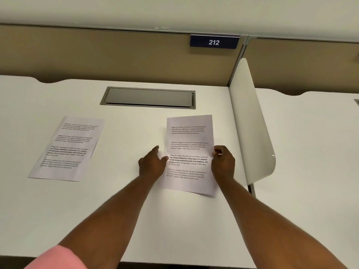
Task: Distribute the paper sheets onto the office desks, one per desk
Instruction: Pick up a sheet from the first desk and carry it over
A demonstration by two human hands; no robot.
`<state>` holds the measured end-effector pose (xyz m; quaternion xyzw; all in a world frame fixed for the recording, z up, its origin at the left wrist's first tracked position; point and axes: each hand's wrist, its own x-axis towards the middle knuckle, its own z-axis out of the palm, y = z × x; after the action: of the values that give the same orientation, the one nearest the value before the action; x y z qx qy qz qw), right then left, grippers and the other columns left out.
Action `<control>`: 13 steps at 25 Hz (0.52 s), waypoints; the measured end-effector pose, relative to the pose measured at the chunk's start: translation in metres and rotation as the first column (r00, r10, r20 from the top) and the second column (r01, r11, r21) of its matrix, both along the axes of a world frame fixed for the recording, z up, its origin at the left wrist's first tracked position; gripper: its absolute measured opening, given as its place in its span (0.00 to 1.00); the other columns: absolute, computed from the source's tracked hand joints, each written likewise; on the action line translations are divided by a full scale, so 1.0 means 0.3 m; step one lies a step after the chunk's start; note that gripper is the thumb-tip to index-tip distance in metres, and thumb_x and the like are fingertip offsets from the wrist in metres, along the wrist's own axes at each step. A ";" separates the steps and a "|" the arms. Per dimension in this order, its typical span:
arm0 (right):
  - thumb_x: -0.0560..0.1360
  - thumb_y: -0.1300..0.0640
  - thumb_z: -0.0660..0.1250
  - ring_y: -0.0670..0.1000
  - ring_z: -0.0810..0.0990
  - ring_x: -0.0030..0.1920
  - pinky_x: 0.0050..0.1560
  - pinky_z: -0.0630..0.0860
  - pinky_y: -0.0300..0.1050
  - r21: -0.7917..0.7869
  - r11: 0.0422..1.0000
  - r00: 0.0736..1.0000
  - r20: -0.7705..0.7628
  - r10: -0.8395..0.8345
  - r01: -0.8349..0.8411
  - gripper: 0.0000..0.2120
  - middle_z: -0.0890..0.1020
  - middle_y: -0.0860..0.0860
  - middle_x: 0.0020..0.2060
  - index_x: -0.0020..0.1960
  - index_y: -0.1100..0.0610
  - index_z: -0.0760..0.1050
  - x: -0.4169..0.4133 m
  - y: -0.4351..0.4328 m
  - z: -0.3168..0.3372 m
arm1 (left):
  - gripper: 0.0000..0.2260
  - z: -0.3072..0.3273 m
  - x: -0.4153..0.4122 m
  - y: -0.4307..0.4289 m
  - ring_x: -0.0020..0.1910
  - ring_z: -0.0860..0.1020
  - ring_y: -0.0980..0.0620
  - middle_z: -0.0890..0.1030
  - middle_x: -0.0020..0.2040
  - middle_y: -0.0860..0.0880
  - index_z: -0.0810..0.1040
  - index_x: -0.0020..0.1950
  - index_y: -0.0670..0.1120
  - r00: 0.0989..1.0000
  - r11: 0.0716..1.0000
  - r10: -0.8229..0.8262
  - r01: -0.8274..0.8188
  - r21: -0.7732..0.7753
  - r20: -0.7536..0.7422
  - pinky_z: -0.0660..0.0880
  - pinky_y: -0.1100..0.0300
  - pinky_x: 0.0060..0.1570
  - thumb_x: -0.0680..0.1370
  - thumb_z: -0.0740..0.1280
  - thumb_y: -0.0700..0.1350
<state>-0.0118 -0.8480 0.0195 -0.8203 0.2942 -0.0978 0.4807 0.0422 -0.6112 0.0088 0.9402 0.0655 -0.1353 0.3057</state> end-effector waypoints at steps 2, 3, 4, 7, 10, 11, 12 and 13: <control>0.76 0.69 0.63 0.47 0.81 0.44 0.39 0.69 0.24 0.024 1.000 0.999 0.039 0.003 -0.004 0.14 0.83 0.44 0.43 0.50 0.52 0.79 -0.013 -0.006 0.026 | 0.28 0.013 0.018 -0.003 0.70 0.74 0.46 0.77 0.71 0.50 0.66 0.77 0.49 0.996 0.994 0.060 -0.065 -0.092 -0.060 0.64 0.49 0.72 0.79 0.68 0.54; 0.76 0.69 0.64 0.44 0.80 0.43 0.38 0.69 0.23 0.040 0.999 0.999 0.051 0.000 -0.002 0.13 0.82 0.43 0.42 0.49 0.52 0.79 -0.019 -0.008 0.039 | 0.28 0.012 0.026 -0.004 0.69 0.75 0.46 0.78 0.69 0.50 0.66 0.77 0.49 0.993 0.986 0.086 -0.097 -0.138 -0.081 0.65 0.48 0.71 0.79 0.68 0.53; 0.77 0.69 0.64 0.41 0.80 0.44 0.39 0.68 0.22 0.055 0.999 0.998 0.061 -0.002 -0.001 0.13 0.82 0.41 0.42 0.49 0.51 0.79 -0.025 -0.010 0.051 | 0.28 0.013 0.030 -0.004 0.68 0.76 0.45 0.80 0.67 0.49 0.67 0.77 0.49 0.989 0.976 0.108 -0.124 -0.178 -0.099 0.66 0.47 0.71 0.79 0.69 0.53; 0.76 0.68 0.65 0.42 0.80 0.44 0.43 0.71 0.29 0.065 0.998 0.996 0.089 -0.016 0.010 0.13 0.83 0.41 0.42 0.48 0.50 0.78 -0.047 -0.011 0.074 | 0.20 0.020 0.033 -0.002 0.61 0.80 0.43 0.84 0.58 0.47 0.77 0.69 0.47 0.983 0.930 0.152 -0.177 -0.324 -0.099 0.73 0.45 0.65 0.77 0.70 0.49; 0.76 0.67 0.66 0.45 0.82 0.46 0.45 0.72 0.31 0.069 0.997 0.993 0.110 -0.042 0.034 0.13 0.83 0.40 0.43 0.48 0.49 0.79 -0.076 -0.018 0.088 | 0.06 0.048 0.018 -0.001 0.51 0.82 0.44 0.85 0.49 0.46 0.82 0.51 0.45 0.974 0.846 0.219 -0.222 -0.484 -0.064 0.78 0.49 0.58 0.77 0.72 0.44; 0.76 0.67 0.67 0.43 0.82 0.45 0.44 0.71 0.28 0.072 0.996 0.991 0.118 -0.056 0.048 0.13 0.83 0.40 0.43 0.49 0.49 0.80 -0.089 -0.021 0.098 | 0.04 0.058 0.009 0.000 0.49 0.82 0.45 0.85 0.48 0.46 0.82 0.48 0.45 0.971 0.820 0.231 -0.232 -0.523 -0.067 0.77 0.49 0.58 0.76 0.73 0.44; 0.76 0.66 0.68 0.41 0.81 0.44 0.43 0.71 0.25 0.075 0.995 0.990 0.127 -0.069 0.060 0.13 0.83 0.39 0.42 0.49 0.49 0.80 -0.102 -0.024 0.110 | 0.04 0.067 0.000 0.002 0.47 0.81 0.46 0.85 0.48 0.46 0.82 0.47 0.45 0.969 0.798 0.232 -0.237 -0.554 -0.080 0.77 0.50 0.58 0.76 0.74 0.43; 0.76 0.66 0.68 0.38 0.81 0.43 0.43 0.70 0.24 0.078 0.994 0.987 0.135 -0.082 0.072 0.12 0.83 0.38 0.42 0.49 0.49 0.80 -0.115 -0.027 0.120 | 0.03 0.074 -0.011 0.004 0.46 0.80 0.47 0.85 0.47 0.46 0.83 0.46 0.44 0.970 0.775 0.225 -0.235 -0.586 -0.092 0.77 0.50 0.58 0.75 0.75 0.42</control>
<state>-0.0463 -0.8561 0.0556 -0.7814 0.2953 -0.1620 0.5254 0.0388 -0.6099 0.0311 0.7812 0.1369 -0.1183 0.5974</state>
